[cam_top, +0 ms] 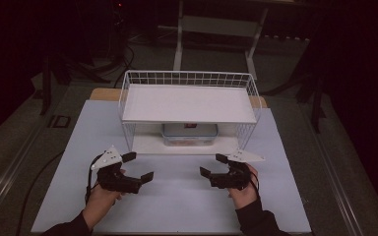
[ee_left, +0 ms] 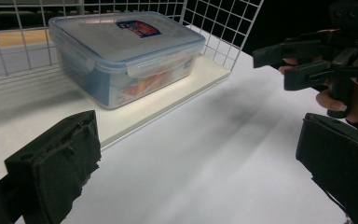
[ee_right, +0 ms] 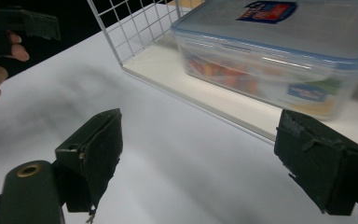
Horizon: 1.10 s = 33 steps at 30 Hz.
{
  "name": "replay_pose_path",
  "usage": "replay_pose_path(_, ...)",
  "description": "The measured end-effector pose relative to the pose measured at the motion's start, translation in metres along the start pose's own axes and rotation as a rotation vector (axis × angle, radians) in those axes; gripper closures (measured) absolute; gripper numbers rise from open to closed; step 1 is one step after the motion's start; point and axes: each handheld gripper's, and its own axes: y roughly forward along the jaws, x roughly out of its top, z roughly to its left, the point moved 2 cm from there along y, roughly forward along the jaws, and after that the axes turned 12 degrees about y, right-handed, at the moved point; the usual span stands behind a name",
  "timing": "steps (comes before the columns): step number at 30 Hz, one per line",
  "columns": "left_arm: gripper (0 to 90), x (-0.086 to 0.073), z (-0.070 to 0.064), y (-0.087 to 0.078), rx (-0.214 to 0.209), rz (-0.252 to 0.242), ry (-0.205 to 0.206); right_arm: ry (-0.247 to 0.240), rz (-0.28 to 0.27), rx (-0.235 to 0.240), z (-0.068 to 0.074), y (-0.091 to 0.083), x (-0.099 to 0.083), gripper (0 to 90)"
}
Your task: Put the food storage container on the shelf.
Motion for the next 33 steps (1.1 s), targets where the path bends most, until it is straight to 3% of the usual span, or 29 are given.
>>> replay_pose_path(11,0.0,-0.007,0.003,-0.013,0.017,0.005,-0.006,0.021,-0.052,-0.028,-0.01,-0.033,-0.01,16.2)
replay_pose_path(22,0.0,-0.014,0.004,-0.025,0.001,-0.001,0.011,0.058,-0.069,-0.056,-0.021,-0.06,-0.023,16.0)
replay_pose_path(33,0.0,-0.023,0.002,-0.029,-0.029,-0.009,-0.006,0.032,-0.062,-0.069,-0.021,-0.078,-0.039,15.9)
